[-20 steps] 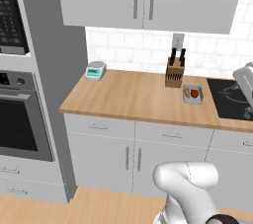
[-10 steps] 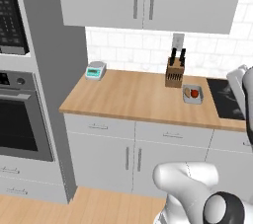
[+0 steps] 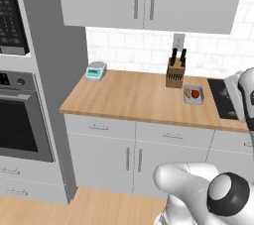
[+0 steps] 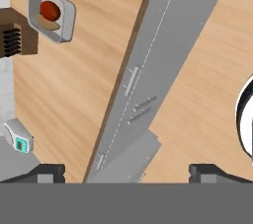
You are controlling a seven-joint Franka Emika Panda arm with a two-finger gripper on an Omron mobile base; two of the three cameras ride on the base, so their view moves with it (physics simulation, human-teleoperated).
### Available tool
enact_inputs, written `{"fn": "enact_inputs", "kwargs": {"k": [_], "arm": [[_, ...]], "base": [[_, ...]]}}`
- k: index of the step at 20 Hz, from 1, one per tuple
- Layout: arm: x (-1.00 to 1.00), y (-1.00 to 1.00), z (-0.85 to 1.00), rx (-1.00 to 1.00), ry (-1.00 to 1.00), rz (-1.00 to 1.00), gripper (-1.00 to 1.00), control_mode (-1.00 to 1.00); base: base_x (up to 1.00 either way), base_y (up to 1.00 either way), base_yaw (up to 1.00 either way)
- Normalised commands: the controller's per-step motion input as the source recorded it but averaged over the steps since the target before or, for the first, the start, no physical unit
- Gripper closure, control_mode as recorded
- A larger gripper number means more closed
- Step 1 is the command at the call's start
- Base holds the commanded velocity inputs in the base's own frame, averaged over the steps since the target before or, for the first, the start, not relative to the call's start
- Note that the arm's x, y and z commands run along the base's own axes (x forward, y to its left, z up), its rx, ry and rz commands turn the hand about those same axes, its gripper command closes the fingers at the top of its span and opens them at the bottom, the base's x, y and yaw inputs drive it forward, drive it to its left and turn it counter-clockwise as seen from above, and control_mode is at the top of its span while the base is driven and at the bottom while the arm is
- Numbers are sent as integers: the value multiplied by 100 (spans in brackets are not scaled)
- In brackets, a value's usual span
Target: Take the meat container that has the fish and place it on the second highest rack of the freezer. Then take the vegetable container that has the tomato and sweet potato and place it on the highest rack of the freezer.
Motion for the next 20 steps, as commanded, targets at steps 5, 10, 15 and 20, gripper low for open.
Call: {"fn": "enact_inputs", "kwargs": {"k": [5,10,15,20], "arm": [[58,-7,-3,4,0,-1,-100,-100],[30,-16,-11,0,0,0,-100,-100],[44,-12,-28,0,3,0,-100,-100],[45,-16,-28,0,4,0,-100,-100]], "base": [[0,0,0],[0,0,0],[0,0,0],[0,0,0]]}}
